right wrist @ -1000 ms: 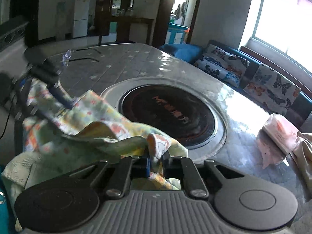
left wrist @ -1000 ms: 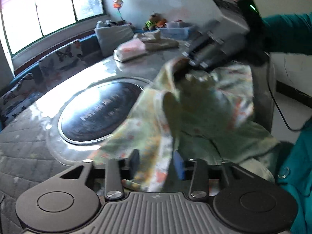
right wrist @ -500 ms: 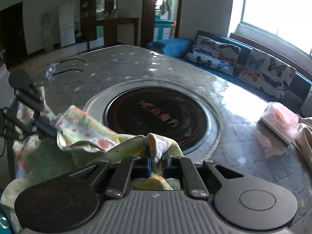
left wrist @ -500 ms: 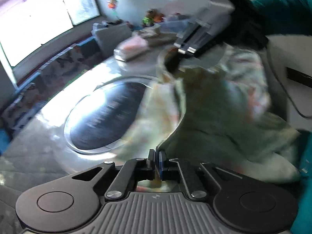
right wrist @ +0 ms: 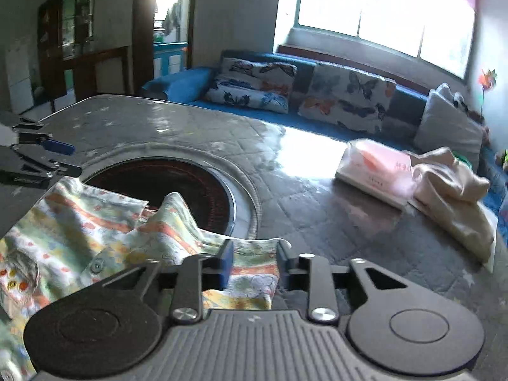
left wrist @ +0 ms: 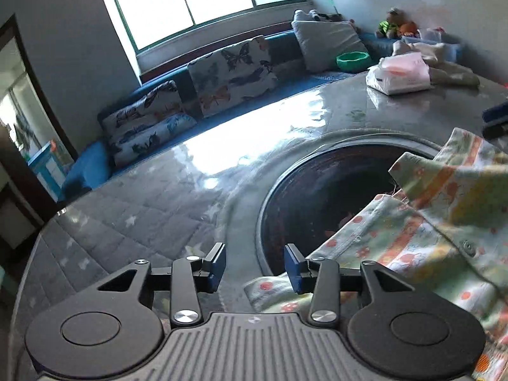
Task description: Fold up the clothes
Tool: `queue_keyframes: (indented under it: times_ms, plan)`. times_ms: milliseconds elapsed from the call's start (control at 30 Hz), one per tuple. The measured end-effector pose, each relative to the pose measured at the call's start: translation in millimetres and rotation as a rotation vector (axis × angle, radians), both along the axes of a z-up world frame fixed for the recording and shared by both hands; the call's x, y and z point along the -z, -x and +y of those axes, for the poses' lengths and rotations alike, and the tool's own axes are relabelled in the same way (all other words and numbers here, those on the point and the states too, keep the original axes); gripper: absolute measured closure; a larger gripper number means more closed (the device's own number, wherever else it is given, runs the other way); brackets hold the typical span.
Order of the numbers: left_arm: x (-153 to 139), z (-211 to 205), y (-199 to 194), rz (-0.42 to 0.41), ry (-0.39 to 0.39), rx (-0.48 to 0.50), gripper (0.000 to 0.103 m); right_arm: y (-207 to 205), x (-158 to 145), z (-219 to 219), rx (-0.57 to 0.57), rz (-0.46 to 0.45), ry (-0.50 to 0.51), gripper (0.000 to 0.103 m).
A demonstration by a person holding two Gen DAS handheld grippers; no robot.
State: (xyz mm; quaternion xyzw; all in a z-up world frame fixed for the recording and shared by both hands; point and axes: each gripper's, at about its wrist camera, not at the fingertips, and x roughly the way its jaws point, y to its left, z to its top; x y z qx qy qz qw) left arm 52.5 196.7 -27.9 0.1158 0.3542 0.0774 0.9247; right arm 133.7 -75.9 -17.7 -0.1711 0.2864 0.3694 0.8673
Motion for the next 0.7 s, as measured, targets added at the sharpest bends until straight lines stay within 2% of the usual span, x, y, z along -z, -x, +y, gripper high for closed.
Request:
queue_keyframes:
  times_ms: [167, 300, 400, 467, 533, 700]
  plan:
    - [-1.2, -26.7, 15.3, 0.012, 0.104, 0.095, 0.060, 6.9, 4.8, 14.1, -0.111, 0.076, -0.013, 0.073]
    - [6.7, -54.2, 24.4, 0.052, 0.170, 0.191, 0.060, 1.0, 21.5, 34.5, -0.142, 0.139, -0.007, 0.073]
    - [14.2, -70.5, 24.6, 0.071, 0.181, 0.230, 0.059, -7.7, 31.9, 41.0, -0.122, 0.161, 0.006, 0.072]
    - [15.3, -70.7, 20.6, 0.065, 0.200, 0.226, 0.059, -14.6, 35.6, 37.1, -0.095, 0.143, -0.005, 0.063]
    - [16.1, -68.0, 17.1, 0.061, 0.219, 0.216, 0.059, -22.8, 34.7, 30.4, -0.063, 0.146, -0.035, 0.061]
    - [16.8, -62.6, 13.5, 0.053, 0.242, 0.188, 0.056, -43.8, 29.1, 2.1, 0.047, 0.190, -0.149, 0.064]
